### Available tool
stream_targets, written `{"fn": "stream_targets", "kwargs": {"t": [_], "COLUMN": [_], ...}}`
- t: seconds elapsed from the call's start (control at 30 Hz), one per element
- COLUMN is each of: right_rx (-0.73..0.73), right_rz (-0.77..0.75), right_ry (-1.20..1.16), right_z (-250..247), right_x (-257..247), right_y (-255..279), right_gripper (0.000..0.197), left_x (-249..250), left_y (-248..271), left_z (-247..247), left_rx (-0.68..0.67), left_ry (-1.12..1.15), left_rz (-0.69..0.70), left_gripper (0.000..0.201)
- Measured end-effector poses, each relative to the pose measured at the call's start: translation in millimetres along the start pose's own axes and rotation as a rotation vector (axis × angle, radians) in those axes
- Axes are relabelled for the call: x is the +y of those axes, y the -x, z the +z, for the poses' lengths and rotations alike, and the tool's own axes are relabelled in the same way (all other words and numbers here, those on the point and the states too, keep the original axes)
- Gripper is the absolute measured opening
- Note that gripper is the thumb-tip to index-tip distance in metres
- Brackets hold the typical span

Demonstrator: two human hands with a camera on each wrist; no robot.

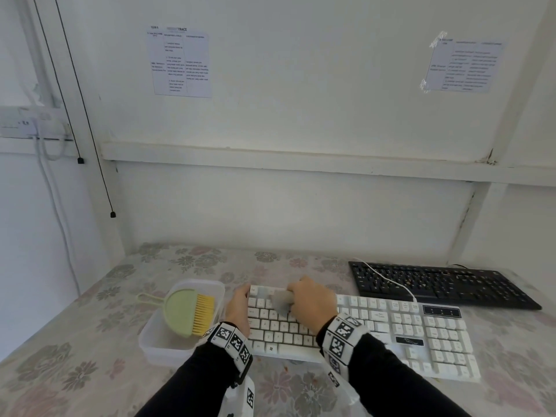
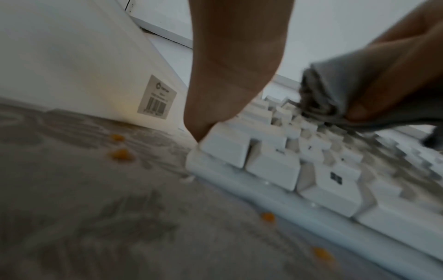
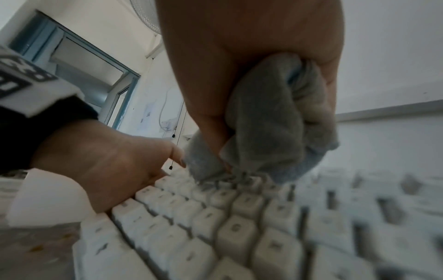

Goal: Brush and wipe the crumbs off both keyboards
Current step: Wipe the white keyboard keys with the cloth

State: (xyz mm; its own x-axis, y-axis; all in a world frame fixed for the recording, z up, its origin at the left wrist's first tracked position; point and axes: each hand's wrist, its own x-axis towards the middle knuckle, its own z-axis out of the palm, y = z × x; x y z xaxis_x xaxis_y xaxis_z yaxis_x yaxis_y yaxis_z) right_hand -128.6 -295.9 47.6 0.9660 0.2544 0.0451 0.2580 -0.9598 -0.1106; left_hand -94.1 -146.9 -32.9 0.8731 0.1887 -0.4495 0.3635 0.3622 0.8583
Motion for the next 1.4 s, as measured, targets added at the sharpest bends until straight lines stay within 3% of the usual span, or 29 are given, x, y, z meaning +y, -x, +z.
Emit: {"fn": "stream_targets", "kwargs": {"t": [0.17, 0.27, 0.43, 0.53, 1.0, 1.1, 1.23, 1.4], "right_rx": [-0.088, -0.064, 0.124, 0.106, -0.085, 0.008, 0.099, 0.012], "right_rz": [0.214, 0.251, -0.026, -0.117, 0.363, 0.287, 0.009, 0.006], "right_ry": [0.056, 0.033, -0.156, -0.139, 0.072, -0.021, -0.176, -0.131], "right_z": [-20.4, -31.8, -25.7, -11.3, -35.9, -41.2, -28.1, -5.5], "right_x": [35.5, 43.5, 18.5, -1.4, 69.1, 64.5, 32.9, 14.2], "right_y": [15.4, 21.5, 11.5, 4.5, 38.3, 36.1, 24.3, 13.9], "right_gripper": [0.022, 0.024, 0.022, 0.025, 0.032, 0.032, 0.020, 0.022], "left_x": [3.0, 2.9, 1.7, 2.2, -2.9, -1.7, 0.3, 1.5], "left_y": [11.4, 10.2, 7.3, 5.1, -1.0, 1.7, 5.5, 7.9], "left_z": [3.0, 2.8, 1.5, 2.0, 2.2, 2.0, 1.8, 2.1], "left_rx": [-0.002, 0.010, 0.009, 0.001, -0.016, -0.004, 0.018, 0.046], "left_ry": [0.017, 0.028, 0.048, 0.058, 0.035, 0.028, 0.027, -0.003], "left_rz": [-0.010, 0.001, 0.016, 0.029, 0.037, 0.042, 0.056, 0.072], "left_gripper": [0.035, 0.034, 0.027, 0.029, 0.036, 0.038, 0.037, 0.028]}}
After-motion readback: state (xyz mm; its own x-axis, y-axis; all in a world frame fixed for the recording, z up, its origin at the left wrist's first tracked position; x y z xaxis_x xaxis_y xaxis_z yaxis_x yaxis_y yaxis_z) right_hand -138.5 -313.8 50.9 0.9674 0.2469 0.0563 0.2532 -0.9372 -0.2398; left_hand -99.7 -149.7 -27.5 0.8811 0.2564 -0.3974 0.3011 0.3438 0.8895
